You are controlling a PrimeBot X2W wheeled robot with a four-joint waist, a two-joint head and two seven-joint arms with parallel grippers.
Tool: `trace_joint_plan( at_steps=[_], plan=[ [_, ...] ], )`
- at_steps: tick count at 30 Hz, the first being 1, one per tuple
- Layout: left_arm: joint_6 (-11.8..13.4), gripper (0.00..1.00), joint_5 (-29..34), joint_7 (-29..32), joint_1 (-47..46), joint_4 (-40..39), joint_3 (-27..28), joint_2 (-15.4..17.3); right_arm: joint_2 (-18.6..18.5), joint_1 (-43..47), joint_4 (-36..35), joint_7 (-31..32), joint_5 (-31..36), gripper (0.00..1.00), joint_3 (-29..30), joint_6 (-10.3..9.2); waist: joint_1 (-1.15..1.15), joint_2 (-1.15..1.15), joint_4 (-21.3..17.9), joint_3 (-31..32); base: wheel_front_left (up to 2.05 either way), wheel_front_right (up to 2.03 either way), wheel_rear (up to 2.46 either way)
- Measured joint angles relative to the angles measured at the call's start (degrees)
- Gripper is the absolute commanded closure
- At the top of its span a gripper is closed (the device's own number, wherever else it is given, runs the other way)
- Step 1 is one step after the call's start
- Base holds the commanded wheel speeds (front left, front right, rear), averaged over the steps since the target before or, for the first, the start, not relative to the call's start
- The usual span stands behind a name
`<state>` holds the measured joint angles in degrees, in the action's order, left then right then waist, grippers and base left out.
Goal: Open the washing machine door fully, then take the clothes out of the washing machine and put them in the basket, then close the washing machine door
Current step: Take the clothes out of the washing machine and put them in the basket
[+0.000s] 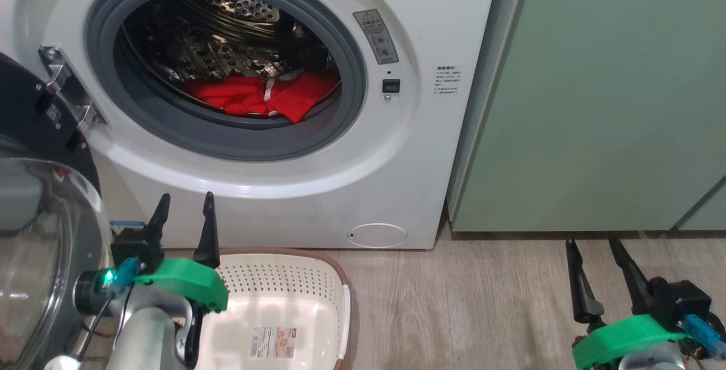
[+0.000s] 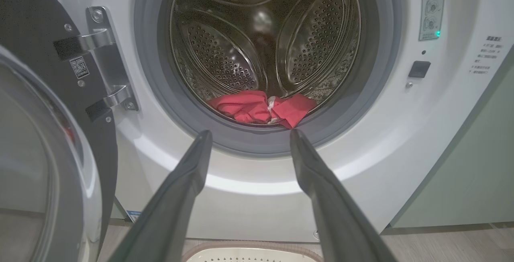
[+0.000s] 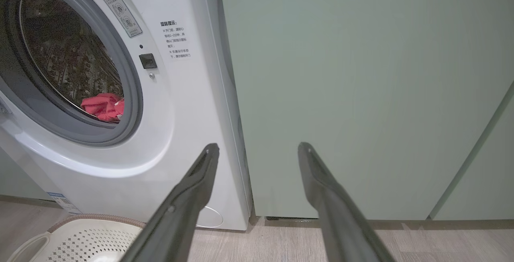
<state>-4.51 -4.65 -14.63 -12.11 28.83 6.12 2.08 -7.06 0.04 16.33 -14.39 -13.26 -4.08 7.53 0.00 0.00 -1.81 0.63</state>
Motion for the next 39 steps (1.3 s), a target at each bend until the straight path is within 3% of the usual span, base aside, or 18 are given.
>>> trace_joint_plan(
  at_steps=[13, 20, 25, 30, 39],
  plan=[
    [0.99, 0.00, -0.99, 0.00, -0.14, 2.23, -1.70, 0.01, 0.08, -0.12, 0.02, 0.00, 0.00, 0.00, -0.19, 0.00, 0.00, 0.00, -0.16, -0.51, 0.10, -0.10, 0.00],
    [0.98, 0.00, -0.79, 0.52, -4.87, 12.12, -4.08, 0.02, 0.09, -0.18, 0.20, 0.00, 0.00, 0.00, -0.52, 0.00, 0.00, 0.00, -0.56, -1.83, 0.00, 0.00, 0.00],
    [-0.10, 0.00, -0.44, 4.72, -13.35, 18.02, -5.21, 0.23, 0.11, -1.01, 0.24, 0.00, 0.00, 0.00, -0.52, 0.00, 0.00, 0.00, -1.31, -4.24, 0.00, 0.00, 0.00],
    [-0.81, 0.00, -2.40, 13.49, -23.65, 22.98, -4.95, 0.81, 0.11, -3.97, 0.19, 0.00, 0.00, 0.00, -0.57, 0.00, 0.00, 0.00, -2.29, -8.20, 0.00, 0.00, 0.00],
    [0.96, 0.00, -2.99, 25.13, -40.30, 29.66, -4.67, 4.38, 0.11, -8.86, -0.31, 0.00, 0.00, 0.00, -0.93, 0.00, 0.00, 0.00, -4.63, -16.71, 0.00, 0.00, 0.00]
  ],
)
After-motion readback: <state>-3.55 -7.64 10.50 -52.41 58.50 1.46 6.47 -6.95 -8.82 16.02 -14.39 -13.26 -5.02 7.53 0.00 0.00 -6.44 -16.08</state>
